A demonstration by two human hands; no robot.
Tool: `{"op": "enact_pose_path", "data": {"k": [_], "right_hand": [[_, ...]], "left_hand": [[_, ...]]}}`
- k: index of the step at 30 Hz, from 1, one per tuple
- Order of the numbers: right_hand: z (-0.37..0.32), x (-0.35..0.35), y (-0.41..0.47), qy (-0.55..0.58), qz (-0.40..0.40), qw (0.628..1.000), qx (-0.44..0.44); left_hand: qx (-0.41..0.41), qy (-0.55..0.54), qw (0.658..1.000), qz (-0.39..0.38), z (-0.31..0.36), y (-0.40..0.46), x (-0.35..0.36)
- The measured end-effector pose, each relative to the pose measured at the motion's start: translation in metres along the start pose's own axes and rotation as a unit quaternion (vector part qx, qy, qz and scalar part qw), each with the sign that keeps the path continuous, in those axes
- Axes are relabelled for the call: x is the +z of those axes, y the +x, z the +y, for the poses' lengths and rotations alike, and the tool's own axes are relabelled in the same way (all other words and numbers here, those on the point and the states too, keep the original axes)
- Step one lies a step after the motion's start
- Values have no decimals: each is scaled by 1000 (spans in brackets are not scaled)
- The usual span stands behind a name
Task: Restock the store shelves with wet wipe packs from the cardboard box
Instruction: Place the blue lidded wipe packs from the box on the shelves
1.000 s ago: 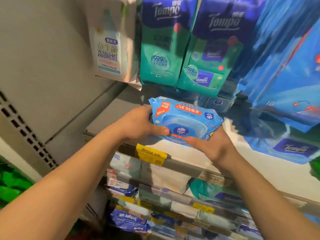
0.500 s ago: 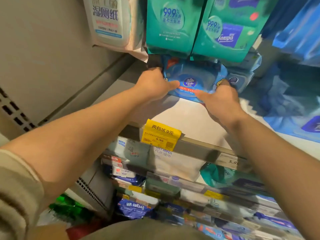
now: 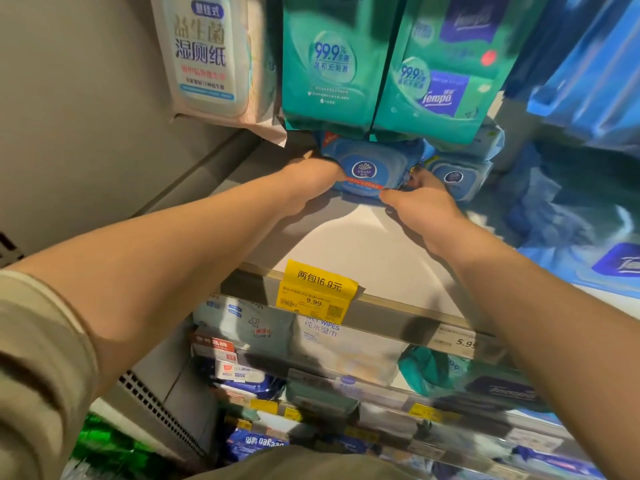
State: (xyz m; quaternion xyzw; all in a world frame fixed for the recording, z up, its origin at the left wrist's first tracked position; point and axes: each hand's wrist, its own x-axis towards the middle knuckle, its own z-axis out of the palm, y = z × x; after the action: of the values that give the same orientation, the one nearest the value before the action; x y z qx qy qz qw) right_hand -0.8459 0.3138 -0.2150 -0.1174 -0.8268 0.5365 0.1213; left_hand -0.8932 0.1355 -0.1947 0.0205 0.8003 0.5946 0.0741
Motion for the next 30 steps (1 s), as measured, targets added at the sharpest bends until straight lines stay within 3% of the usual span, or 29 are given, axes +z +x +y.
{"op": "enact_pose_path", "data": {"k": [5, 15, 19, 24, 30], "right_hand": [[-6, 3, 2, 36, -46, 998, 10], [-5, -9, -13, -86, 7, 995, 49], [3, -12, -22, -95, -12, 994, 51], [3, -11, -50, -135, -70, 988, 1], [-25, -25, -109, -212, -117, 966, -87]], "left_hand": [[-14, -11, 999, -46, 0, 1, 0], [0, 129, 991, -33, 1, -20, -9], [26, 219, 975, -28, 3, -46, -18], [14, 309, 951, -27, -2, -74, -23], [34, 328, 942, 55, -5, -130, -21]]}}
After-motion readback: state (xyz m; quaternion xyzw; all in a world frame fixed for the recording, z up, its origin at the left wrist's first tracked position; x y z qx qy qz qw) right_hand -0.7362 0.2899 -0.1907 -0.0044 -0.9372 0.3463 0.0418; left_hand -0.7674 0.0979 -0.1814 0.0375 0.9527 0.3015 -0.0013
